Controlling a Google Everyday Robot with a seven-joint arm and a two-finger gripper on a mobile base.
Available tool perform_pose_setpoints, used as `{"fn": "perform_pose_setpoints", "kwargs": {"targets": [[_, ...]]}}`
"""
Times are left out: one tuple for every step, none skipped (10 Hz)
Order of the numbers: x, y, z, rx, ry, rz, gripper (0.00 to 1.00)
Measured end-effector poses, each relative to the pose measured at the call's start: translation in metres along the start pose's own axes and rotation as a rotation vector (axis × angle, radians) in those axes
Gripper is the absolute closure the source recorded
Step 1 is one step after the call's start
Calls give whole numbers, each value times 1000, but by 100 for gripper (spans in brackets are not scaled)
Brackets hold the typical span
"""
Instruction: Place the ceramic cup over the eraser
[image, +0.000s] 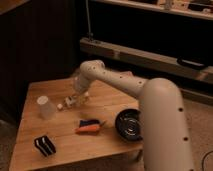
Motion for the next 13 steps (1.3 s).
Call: {"fn": "perform_pose_setpoints", "kwargs": {"targets": [[-3, -15, -1, 7, -14, -35, 20], [-8, -23, -3, 10, -21, -64, 20], [-18, -27, -4, 8, -24, -92, 20], [-29, -30, -1, 0, -28, -117, 20], [-46, -34, 7, -16, -37, -145, 20], [-56, -40, 13, -28, -45, -162, 20], [-60, -45, 19, -39, -50, -173, 20], [-64, -53, 26, -49, -61, -185, 20], [-69, -59, 36, -60, -78, -198, 20], [-72, -63, 42, -69, -94, -209, 20], [-76, -64, 47, -82, -105, -220, 20], [-87, -63, 51, -99, -113, -239, 20], [-99, -61, 53, -115, -117, -258, 20]]}}
